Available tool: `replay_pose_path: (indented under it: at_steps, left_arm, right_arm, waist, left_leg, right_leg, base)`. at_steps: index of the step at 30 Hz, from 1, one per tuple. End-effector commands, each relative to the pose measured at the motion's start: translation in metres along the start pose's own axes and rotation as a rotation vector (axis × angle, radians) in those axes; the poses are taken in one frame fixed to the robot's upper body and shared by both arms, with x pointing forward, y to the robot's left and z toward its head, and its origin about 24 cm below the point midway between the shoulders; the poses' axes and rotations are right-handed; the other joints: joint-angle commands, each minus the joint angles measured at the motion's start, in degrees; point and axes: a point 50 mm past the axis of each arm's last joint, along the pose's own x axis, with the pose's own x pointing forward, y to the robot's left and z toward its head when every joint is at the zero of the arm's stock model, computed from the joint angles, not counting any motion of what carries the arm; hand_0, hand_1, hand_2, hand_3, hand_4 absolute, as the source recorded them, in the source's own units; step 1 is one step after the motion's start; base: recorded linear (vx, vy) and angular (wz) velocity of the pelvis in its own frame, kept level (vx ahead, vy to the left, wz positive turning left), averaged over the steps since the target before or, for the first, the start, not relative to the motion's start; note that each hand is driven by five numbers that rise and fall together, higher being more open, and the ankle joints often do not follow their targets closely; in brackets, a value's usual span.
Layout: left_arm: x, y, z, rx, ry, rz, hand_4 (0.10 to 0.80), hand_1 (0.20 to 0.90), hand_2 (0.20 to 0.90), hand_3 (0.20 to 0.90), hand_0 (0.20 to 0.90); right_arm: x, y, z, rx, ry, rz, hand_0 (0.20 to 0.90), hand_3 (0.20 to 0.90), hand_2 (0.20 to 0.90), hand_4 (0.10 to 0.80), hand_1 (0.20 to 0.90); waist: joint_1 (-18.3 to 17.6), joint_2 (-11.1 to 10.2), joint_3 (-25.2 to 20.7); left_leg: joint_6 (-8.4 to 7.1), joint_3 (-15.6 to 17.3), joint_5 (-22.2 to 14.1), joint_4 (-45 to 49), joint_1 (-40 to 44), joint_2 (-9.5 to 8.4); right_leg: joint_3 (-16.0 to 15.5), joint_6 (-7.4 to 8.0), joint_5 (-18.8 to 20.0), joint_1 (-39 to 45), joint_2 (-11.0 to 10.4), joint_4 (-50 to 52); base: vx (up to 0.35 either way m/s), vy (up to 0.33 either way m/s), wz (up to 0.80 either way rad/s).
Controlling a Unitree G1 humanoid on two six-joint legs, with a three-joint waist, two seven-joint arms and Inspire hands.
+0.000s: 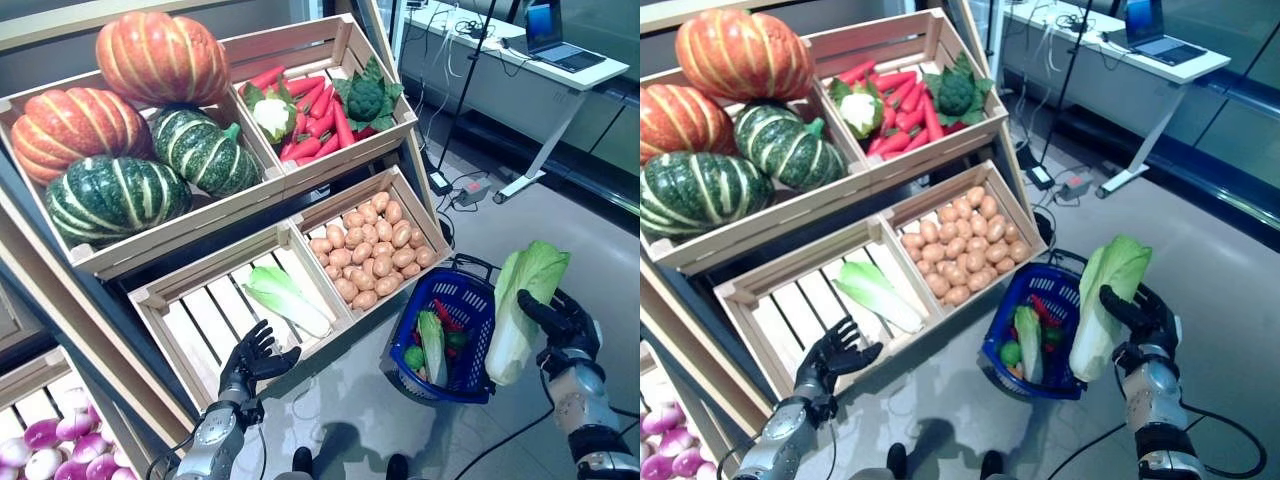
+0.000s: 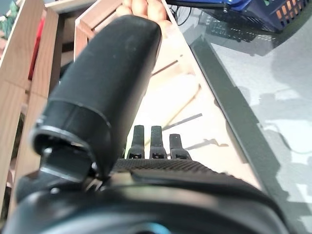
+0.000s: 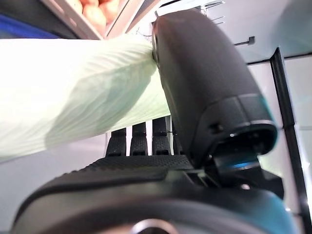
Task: Put vegetables into the basket
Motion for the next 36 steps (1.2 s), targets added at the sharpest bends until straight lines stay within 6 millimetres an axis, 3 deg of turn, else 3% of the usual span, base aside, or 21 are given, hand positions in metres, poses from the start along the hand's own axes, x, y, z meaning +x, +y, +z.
replay_pose_path:
  at_steps: [1, 5, 8, 15, 21, 28, 29, 30, 36]
  left_arm:
    - [0.013, -0.017, 0.057, -0.045, -0.297, -0.087, 0.800, 0.900, 0.900, 0.900, 0.900]
    - [0.020, -0.037, 0.095, -0.060, -0.473, -0.129, 0.800, 0.900, 0.900, 0.900, 0.900]
    - [0.021, -0.046, 0.111, -0.090, -0.545, -0.118, 0.800, 0.900, 0.900, 0.900, 0.900]
    - [0.016, -0.051, 0.138, -0.092, -0.701, -0.060, 0.800, 0.900, 0.900, 0.900, 0.900]
    - [0.009, -0.062, 0.166, -0.075, -0.819, -0.089, 0.800, 0.900, 0.900, 0.900, 0.900]
    - [-0.001, -0.062, 0.181, -0.113, -0.880, -0.109, 0.800, 0.900, 0.900, 0.900, 0.900]
    - [-0.002, -0.063, 0.183, -0.118, -0.891, -0.112, 0.800, 0.900, 0.900, 0.900, 0.900]
    - [-0.005, -0.065, 0.185, -0.122, -0.903, -0.117, 0.800, 0.900, 0.900, 0.900, 0.900]
    - [-0.008, -0.065, 0.188, -0.101, -0.909, -0.140, 0.800, 0.900, 0.900, 0.900, 0.900]
  right_arm:
    - [0.022, 0.005, 0.101, -0.050, -0.340, -0.032, 0.300, 0.300, 0.300, 0.400, 0.300]
    - [0.030, 0.014, 0.151, -0.035, -0.438, -0.047, 0.300, 0.300, 0.300, 0.400, 0.300]
    - [0.033, 0.025, 0.171, -0.060, -0.458, -0.033, 0.300, 0.300, 0.300, 0.400, 0.300]
    - [0.038, 0.041, 0.173, -0.011, -0.413, 0.004, 0.300, 0.300, 0.300, 0.400, 0.300]
    - [0.042, 0.047, 0.173, 0.047, -0.387, 0.012, 0.300, 0.300, 0.300, 0.400, 0.300]
    - [0.043, 0.057, 0.182, 0.023, -0.369, -0.006, 0.300, 0.300, 0.300, 0.400, 0.300]
    - [0.043, 0.056, 0.182, 0.031, -0.369, -0.015, 0.900, 0.900, 0.900, 0.800, 0.900]
    - [0.042, 0.058, 0.184, 0.052, -0.377, -0.005, 0.900, 0.900, 0.900, 0.800, 0.900]
    - [0.042, 0.055, 0.184, 0.092, -0.387, 0.006, 0.900, 0.900, 0.900, 0.800, 0.900]
  waist:
    - [1.32, -0.54, -0.45]
    - [0.88, 1.73, 5.17]
    - [0.38, 3.14, 8.85]
    - [0.78, 3.95, 13.14]
    - [1.88, 5.49, 15.60]
    - [2.46, 6.23, 17.37]
    - [2.52, 6.21, 17.66]
    - [2.56, 6.01, 17.86]
    - [2.51, 5.52, 18.36]
  left_leg:
    - [-0.54, -2.10, 0.09, 2.61, -4.05, -0.72]
    - [-1.01, -2.84, 0.26, 6.56, -9.66, -1.24]
    - [-1.26, -2.69, -0.61, 13.40, -14.40, -1.53]
    - [0.01, -3.13, -3.85, 27.37, -23.48, -2.58]
    - [0.96, -4.44, -5.21, 34.27, -28.62, -4.05]
    - [2.39, -3.94, -7.48, 40.84, -33.39, -5.23]
    - [2.66, -3.93, -8.02, 41.96, -34.05, -5.24]
    - [2.67, -4.32, -9.82, 43.93, -34.50, -5.39]
    - [3.54, -3.89, -11.84, 48.67, -36.67, -5.12]
  right_leg:
    - [-2.81, -3.69, -1.90, -0.09, -0.21, 3.52]
    - [-3.96, -4.69, -3.94, -6.89, -1.36, 10.14]
    - [-3.57, -5.71, -6.43, -12.42, -2.34, 17.69]
    - [-2.86, -7.95, -10.93, -21.25, -3.93, 31.14]
    - [-3.18, -8.84, -13.20, -24.68, -5.58, 38.15]
    - [-2.64, -9.61, -15.21, -29.35, -6.80, 45.37]
    - [-2.48, -9.71, -15.42, -29.87, -6.96, 46.35]
    - [-1.76, -9.38, -16.69, -30.23, -6.99, 48.12]
    - [-1.23, -9.65, -17.64, -32.09, -7.22, 51.85]
  base:
    - [-0.120, -0.050, 0.13]
    - [-0.296, -0.001, 0.05]
    - [-0.206, 0.053, 0.00]
    - [-0.096, -0.002, 0.10]
    - [-0.028, 0.004, 0.16]
    - [-0.013, 0.005, 0.08]
    - [0.068, -0.030, 0.07]
    - [0.074, -0.027, 0.08]
    - [0.022, -0.003, 0.06]
